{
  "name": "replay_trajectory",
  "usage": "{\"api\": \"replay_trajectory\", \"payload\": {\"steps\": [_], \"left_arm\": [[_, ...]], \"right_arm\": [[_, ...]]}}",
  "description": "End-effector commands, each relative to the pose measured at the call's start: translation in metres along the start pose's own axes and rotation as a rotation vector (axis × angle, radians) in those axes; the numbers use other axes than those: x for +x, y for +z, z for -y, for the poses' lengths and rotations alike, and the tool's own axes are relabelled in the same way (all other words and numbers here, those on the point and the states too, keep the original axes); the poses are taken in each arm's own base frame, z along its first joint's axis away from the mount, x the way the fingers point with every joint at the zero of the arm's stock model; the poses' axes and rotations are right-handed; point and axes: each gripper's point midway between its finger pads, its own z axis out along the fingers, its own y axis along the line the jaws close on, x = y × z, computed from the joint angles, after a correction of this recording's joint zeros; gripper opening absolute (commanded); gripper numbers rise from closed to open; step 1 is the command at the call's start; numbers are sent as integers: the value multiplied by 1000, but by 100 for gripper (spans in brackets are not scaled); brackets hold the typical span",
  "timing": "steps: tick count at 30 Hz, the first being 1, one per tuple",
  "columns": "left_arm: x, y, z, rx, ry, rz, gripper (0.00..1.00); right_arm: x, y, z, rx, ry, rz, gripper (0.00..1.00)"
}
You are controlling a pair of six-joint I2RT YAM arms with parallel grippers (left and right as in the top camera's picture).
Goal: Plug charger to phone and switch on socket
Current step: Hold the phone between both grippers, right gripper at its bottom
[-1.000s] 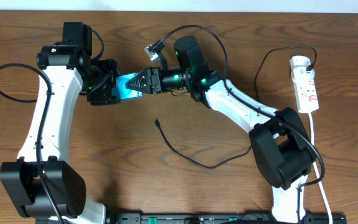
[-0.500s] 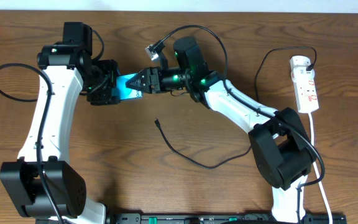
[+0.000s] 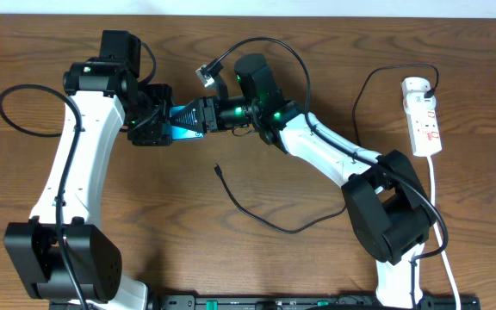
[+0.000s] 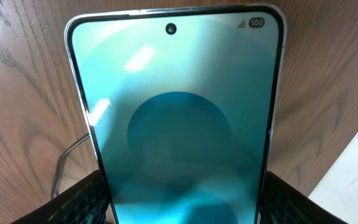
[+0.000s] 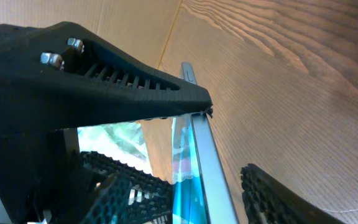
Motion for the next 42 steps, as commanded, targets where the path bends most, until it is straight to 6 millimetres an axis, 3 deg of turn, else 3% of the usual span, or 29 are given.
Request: {"api": "replay_trajectory", "payload": {"steps": [1,24,42], "left_arm": [[-4,2,0,-7,1,14,7],[-3,2,1,-4,2,14,7],[-3,2,1,-4,3,14,7]], "right_arm": [[-2,1,-7,-9,-18,1,53],[0,5,-10,-16,-27,-4,42],[1,5,-11,-16,-28,-5,26]]}}
